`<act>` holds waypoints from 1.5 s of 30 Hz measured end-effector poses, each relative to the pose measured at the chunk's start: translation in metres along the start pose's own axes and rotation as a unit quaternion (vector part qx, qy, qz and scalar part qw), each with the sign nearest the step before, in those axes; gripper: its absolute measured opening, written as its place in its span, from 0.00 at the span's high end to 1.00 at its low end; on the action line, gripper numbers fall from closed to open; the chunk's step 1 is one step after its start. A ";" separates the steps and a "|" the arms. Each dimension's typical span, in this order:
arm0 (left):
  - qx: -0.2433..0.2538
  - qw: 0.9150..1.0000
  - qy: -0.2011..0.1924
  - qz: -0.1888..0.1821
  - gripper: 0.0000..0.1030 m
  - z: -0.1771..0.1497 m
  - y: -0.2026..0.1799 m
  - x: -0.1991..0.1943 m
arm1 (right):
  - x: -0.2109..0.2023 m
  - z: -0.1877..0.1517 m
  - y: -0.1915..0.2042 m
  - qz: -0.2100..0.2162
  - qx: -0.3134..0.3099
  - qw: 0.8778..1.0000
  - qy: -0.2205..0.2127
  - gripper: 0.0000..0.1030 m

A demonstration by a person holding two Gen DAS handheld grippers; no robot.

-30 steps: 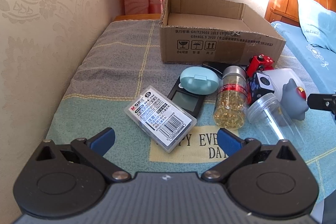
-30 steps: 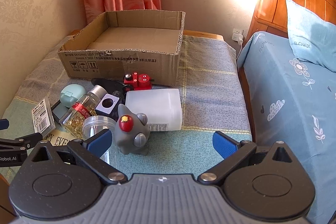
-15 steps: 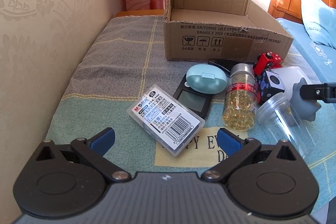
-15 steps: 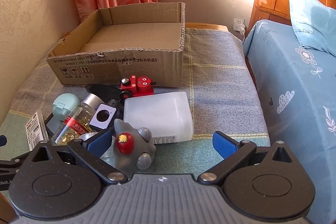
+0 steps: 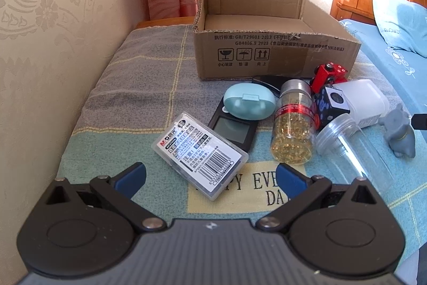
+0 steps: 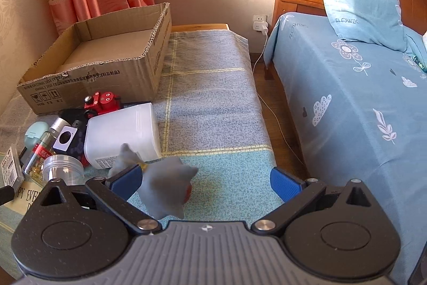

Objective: Organize rigid objects
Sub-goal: 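Lower left tool onto the clear card case and close while right tool approaches grey cat toy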

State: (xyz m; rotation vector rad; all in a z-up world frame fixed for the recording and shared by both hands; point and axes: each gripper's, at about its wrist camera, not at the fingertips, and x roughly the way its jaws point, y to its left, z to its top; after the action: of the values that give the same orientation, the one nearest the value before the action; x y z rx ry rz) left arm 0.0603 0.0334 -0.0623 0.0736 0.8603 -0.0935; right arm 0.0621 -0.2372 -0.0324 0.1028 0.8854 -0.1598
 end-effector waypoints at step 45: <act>0.050 0.997 -0.017 -0.062 0.01 0.007 0.036 0.060 | 0.035 -0.021 0.027 0.038 -0.050 0.996 0.061 0.00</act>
State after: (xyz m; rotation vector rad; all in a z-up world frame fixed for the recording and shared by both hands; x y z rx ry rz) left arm 0.1088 0.0653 -0.1021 0.1124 0.8250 -0.2540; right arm 0.0727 -0.2106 -0.0723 0.0528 1.0079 -0.0390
